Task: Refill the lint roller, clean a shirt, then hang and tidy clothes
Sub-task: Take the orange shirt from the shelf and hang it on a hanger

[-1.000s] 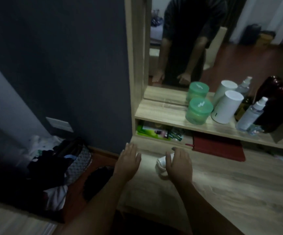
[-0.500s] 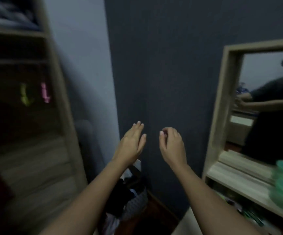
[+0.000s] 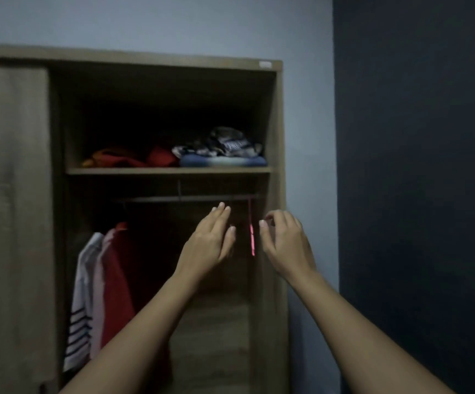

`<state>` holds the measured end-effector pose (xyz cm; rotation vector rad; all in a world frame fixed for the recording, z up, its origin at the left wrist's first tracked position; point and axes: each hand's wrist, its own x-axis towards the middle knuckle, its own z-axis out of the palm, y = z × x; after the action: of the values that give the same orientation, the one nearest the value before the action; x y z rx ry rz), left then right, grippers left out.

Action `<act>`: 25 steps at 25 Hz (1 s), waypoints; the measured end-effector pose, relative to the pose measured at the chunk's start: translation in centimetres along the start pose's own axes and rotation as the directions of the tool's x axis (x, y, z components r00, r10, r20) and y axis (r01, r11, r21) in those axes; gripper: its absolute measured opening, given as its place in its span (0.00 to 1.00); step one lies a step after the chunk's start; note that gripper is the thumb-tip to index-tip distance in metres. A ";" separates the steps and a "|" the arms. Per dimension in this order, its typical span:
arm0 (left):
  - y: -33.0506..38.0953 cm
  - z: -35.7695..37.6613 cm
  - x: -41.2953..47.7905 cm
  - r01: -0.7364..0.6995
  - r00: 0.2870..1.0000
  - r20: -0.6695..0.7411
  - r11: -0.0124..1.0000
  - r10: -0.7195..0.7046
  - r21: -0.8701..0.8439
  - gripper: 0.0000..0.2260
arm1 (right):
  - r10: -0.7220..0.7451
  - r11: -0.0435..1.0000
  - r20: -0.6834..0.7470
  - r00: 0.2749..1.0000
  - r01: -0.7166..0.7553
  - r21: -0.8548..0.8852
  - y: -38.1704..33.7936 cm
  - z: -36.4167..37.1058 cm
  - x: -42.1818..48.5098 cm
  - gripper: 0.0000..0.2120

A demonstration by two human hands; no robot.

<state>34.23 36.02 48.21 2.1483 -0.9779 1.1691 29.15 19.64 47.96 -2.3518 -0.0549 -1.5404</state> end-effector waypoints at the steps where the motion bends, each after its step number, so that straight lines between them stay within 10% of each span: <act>1: -1.6 -1.0 1.0 0.008 1.000 -0.026 1.000 -0.007 0.025 0.29 | -0.027 1.000 -0.007 1.000 0.027 -0.002 -1.0 1.3 1.8 0.21; 25: -31.1 -9.0 17.4 0.253 0.966 -0.104 0.779 -0.238 0.574 0.24 | -0.532 0.846 0.211 0.820 0.512 0.144 -11.9 24.3 23.1 0.26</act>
<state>60.64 55.39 64.97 2.6182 -0.3074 1.4949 57.81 34.60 62.90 -2.5765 -0.8782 -1.4041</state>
